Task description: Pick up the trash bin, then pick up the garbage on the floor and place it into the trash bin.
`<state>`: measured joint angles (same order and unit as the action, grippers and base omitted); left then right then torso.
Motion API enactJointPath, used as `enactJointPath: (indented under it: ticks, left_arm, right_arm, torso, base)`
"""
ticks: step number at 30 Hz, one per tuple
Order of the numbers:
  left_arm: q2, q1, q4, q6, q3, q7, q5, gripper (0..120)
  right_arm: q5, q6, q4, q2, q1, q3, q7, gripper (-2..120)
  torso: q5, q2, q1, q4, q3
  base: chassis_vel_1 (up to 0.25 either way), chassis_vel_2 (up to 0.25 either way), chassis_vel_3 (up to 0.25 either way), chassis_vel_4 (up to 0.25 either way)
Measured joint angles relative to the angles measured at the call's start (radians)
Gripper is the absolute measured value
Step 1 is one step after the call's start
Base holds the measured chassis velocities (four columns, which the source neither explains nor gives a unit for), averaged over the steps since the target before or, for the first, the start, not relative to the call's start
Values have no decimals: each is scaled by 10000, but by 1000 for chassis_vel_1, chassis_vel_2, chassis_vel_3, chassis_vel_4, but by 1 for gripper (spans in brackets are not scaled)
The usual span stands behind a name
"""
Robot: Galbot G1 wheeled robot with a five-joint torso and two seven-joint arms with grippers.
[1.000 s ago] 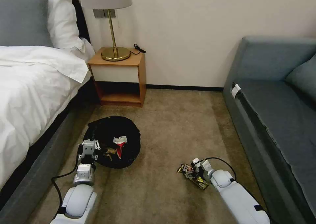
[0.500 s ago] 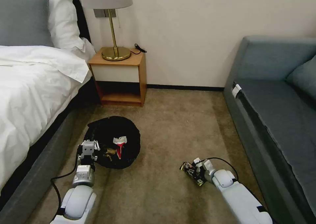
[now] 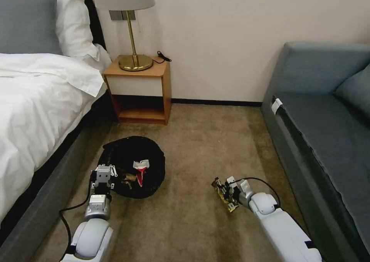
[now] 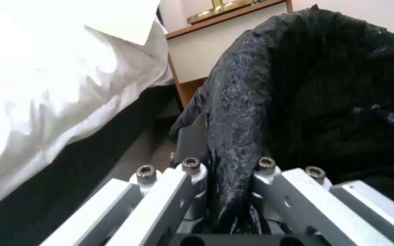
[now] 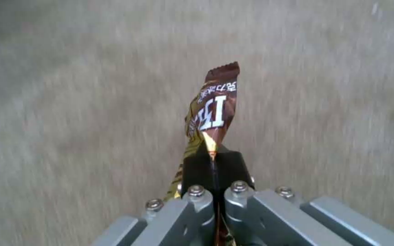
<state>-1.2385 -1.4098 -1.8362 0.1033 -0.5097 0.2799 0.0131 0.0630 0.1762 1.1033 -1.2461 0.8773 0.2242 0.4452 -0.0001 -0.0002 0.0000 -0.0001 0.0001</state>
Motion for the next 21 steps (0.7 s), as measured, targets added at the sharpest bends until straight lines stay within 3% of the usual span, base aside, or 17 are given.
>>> enactJointPath:
  ticks: [4,6,10,13,21]
  left_arm:
    - [-35,-5,14,7,30,1,26,5]
    - [-70,-11,26,9,59,2,36,5]
    - [-83,-17,44,19,67,4,49,5]
    - [-96,-14,110,47,70,9,63,5]
    - [-205,-44,140,112,69,18,67,5]
  right_arm:
    - [606,-572,207,-171,-223,-75,-157,0]
    - [1801,-1507,361,-375,-374,-317,6,0]
    - [2707,-1894,669,-458,-360,-533,274,0]
    - [3910,-2712,1039,-643,-325,-1022,500,0]
    - [4698,-2519,1844,-847,-316,-1610,506,0]
  torso:
    - [-1,0,0,0,0]
    - [0,0,0,2,0]
    - [-1,0,0,3,0]
    - [-1,0,0,1,-1]
    - [-3,0,0,0,-1]
  base:
    - [0,0,0,0]
    - [0,0,0,0]
    - [0,0,0,0]
    - [0,0,0,0]
    - [0,0,0,0]
